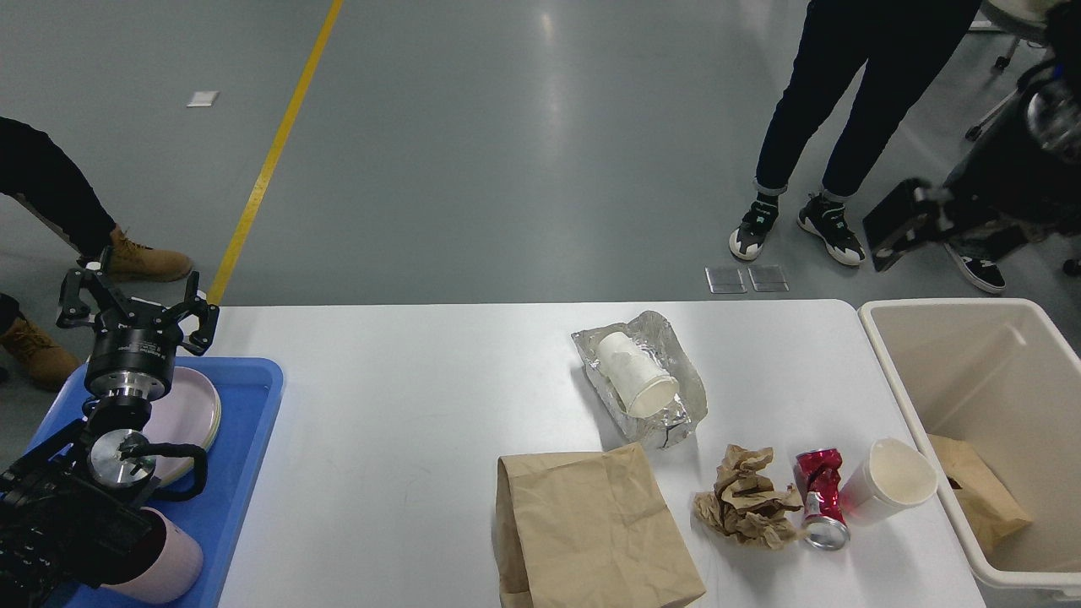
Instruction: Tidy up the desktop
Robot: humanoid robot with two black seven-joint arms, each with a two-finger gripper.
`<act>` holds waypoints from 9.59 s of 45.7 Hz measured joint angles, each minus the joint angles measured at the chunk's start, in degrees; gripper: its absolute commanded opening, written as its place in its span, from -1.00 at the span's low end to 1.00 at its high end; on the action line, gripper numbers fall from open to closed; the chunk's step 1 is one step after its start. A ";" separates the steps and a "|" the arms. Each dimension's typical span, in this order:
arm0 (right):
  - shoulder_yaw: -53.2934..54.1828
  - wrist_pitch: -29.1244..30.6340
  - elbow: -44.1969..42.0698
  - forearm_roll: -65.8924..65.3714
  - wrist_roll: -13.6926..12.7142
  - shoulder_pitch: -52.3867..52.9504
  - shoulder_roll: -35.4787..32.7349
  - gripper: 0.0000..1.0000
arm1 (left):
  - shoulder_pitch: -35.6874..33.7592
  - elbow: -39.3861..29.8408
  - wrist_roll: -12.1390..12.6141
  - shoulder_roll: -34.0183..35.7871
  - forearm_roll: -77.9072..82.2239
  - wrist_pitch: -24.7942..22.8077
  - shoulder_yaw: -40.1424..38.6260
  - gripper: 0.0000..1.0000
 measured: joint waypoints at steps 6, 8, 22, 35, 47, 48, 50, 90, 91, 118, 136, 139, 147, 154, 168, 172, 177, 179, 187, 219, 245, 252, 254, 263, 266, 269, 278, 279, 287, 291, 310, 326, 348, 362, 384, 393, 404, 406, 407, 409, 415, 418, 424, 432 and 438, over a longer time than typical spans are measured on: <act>0.34 -11.75 10.30 0.00 0.00 -3.15 1.37 0.98 | 0.00 0.00 0.00 0.00 -0.01 0.00 0.00 0.92; 0.80 -13.97 12.29 0.01 0.07 -4.63 1.85 0.97 | 0.00 0.00 0.00 0.00 0.00 0.00 0.00 0.92; 11.01 -16.65 13.02 0.05 0.02 -19.04 2.91 1.00 | 0.00 0.00 0.00 0.00 0.00 0.00 0.00 0.92; 21.43 -16.83 8.79 0.16 0.01 -31.24 3.75 1.00 | 0.00 0.00 0.00 0.00 0.00 0.00 0.00 0.92; 26.04 -16.95 4.43 0.18 0.01 -40.43 5.60 1.00 | 0.00 0.00 0.00 0.00 0.00 0.00 0.00 0.92; 26.27 -16.95 4.11 0.18 0.01 -41.07 5.73 1.00 | 0.00 0.00 0.00 0.00 -0.01 0.00 0.00 0.92; 26.85 -16.98 3.27 0.18 0.02 -42.55 5.93 1.00 | 0.00 0.00 0.00 0.00 -0.01 0.00 0.00 0.92; 29.93 -17.10 -10.65 -0.07 0.10 -57.76 12.30 1.00 | 0.00 0.02 0.00 0.00 0.00 0.00 0.00 0.92; 29.93 -17.10 -10.72 -0.08 0.10 -57.94 12.36 1.00 | 0.00 0.02 0.00 0.00 0.00 0.00 0.00 0.92; 30.72 -11.37 -12.58 0.41 -0.08 -61.13 14.96 -1.00 | 0.00 0.01 0.00 0.00 0.00 0.00 0.00 0.92; 32.07 -6.78 -12.78 0.43 -0.12 -59.54 14.42 -1.00 | 0.00 -0.04 0.00 0.00 0.00 0.00 0.00 0.92; 32.10 -6.59 -12.77 0.43 -0.13 -59.46 14.45 -1.00 | 0.00 -0.05 0.00 0.00 0.00 0.00 0.00 0.92; 32.11 -6.24 -12.70 0.74 -0.12 -59.39 14.48 -1.00 | 0.00 -0.02 0.00 0.00 0.00 0.00 0.00 0.92; 32.11 -3.07 -12.14 1.52 -0.10 -57.70 13.77 -1.00 | 0.00 -0.01 0.00 0.00 0.00 0.00 0.00 0.92; 31.03 13.02 -10.52 3.29 -0.06 -45.29 7.10 -1.00 | 0.00 0.01 0.00 0.00 0.00 0.00 0.00 0.92; 29.62 13.54 -10.44 3.31 -0.06 -41.45 4.83 -1.00 | 0.00 0.01 0.00 0.00 0.00 0.00 0.00 0.92; 25.78 13.62 -10.39 3.33 -0.08 -34.48 1.79 -1.00 | 0.00 0.01 0.00 0.00 -0.01 0.00 0.00 0.92; 24.15 13.65 -10.38 3.34 -0.08 -31.79 0.83 -1.00 | 0.00 0.01 0.00 0.00 0.00 0.00 0.00 0.92; 17.24 13.65 -10.38 3.29 -0.01 -19.06 -2.32 -1.00 | 0.00 0.01 0.00 0.00 -0.01 0.00 0.00 0.92; 3.60 13.64 -19.35 -4.32 -0.25 -1.79 -1.53 -1.00 | 0.00 -0.01 0.00 0.00 0.00 0.00 0.00 0.92; -8.55 8.61 -42.21 -14.10 -0.35 -36.14 -11.27 -1.00 | 0.00 0.01 0.00 0.00 0.00 0.00 0.00 0.92; -4.41 -3.44 -46.33 -13.85 -0.37 -52.64 -11.89 -1.00 | 0.00 0.01 0.00 0.00 0.00 0.00 0.00 0.92; -2.60 -6.14 -47.07 -13.84 -0.40 -57.12 -11.90 -1.00 | 0.00 0.01 0.00 -0.01 0.00 0.00 0.00 0.92; 3.42 -14.42 -50.81 -13.99 -1.27 -71.13 -10.83 -1.00 | 0.00 0.00 0.00 -0.01 0.00 0.00 0.00 0.92; 4.50 -16.78 -52.13 -14.00 -1.55 -74.81 -9.75 -1.00 | 0.00 -0.02 0.00 -0.01 0.00 0.00 0.00 0.92; 5.91 -18.72 -53.15 -14.01 -1.62 -78.36 -8.57 -1.00 | 0.00 -0.03 0.00 -0.01 0.00 0.00 0.00 0.92; 11.98 -20.92 -57.42 -14.00 -1.78 -87.02 -5.89 -1.00 | 0.00 -0.03 0.00 -0.01 0.00 0.00 0.00 0.92; 12.65 -20.99 -57.88 -14.00 -1.81 -87.90 -5.32 -1.00 | 0.00 -0.02 0.00 -0.01 0.00 0.00 0.00 0.92; 15.49 -21.22 -60.58 -14.01 -1.99 -91.54 -2.02 -1.00 | 0.00 -0.02 0.00 -0.01 0.00 0.00 0.00 0.92; 16.41 -21.23 -61.39 -13.99 -1.99 -92.32 -1.05 -1.00 | 0.00 -0.02 0.00 -0.01 -0.01 0.00 0.00 0.92; 19.56 -27.57 -62.59 -13.83 -1.93 -92.86 -0.79 0.50 | 0.00 -0.01 0.00 -0.01 0.00 0.00 0.00 0.92; 22.53 -33.24 -62.61 -13.81 -1.84 -95.11 -1.11 0.56 | 0.00 0.00 0.00 0.00 0.00 0.00 0.00 0.92; 22.72 -33.01 -61.79 -13.41 -1.76 -91.22 -4.36 1.00 | 0.00 0.00 0.00 0.00 0.00 0.00 0.00 0.92; 21.75 -31.58 -56.54 -13.20 -1.79 -78.08 -15.39 1.00 | 0.00 -0.05 0.00 0.00 0.00 0.00 0.00 0.92; 6.78 2.03 -46.70 -13.25 -1.67 -32.04 -14.91 1.00 | 0.00 0.01 -0.01 0.00 0.00 0.00 0.00 0.92; 5.66 12.84 -40.07 -13.18 -1.67 -20.57 -7.61 1.00 | 0.00 0.01 0.00 0.00 0.00 0.00 0.00 0.92; 8.52 13.63 -33.13 -12.96 -1.43 -9.51 -0.24 1.00 | 0.00 0.00 -0.01 -0.04 0.00 0.00 0.00 0.92; 9.98 13.64 -32.03 -12.92 -1.42 -8.13 0.05 1.00 | 0.00 0.00 -0.01 -0.03 -0.01 0.00 0.00 0.92; 10.82 13.64 -31.50 -12.82 -1.41 -7.49 0.16 1.00 | 0.00 0.00 -0.01 -0.03 0.00 0.00 0.00 0.92; 12.65 13.64 -30.49 -12.35 -1.40 -6.23 0.38 1.00 | 0.00 -0.01 -0.01 -0.03 0.00 0.00 0.00 0.92; 15.52 13.64 -29.46 -9.27 -1.40 -3.49 2.09 1.00 | 0.00 -0.01 -0.01 -0.03 0.00 0.00 0.00 0.92; 15.86 13.64 -29.41 -7.59 -1.40 -2.75 3.04 1.00 | 0.00 -0.01 -0.01 -0.01 0.00 0.00 0.00 0.92; 16.52 13.64 -29.37 -5.58 -1.40 -1.77 3.76 1.00 | 0.00 -0.01 -0.01 0.00 -0.01 0.00 0.00 0.92; 16.33 13.64 -29.15 -5.31 -1.72 -1.51 3.70 1.00 | 0.00 0.02 0.00 0.00 0.00 0.00 0.00 0.92; 16.18 13.64 -27.43 -5.28 -1.82 -1.48 3.25 1.00 | 0.00 0.02 0.00 0.00 0.00 0.00 0.00 0.92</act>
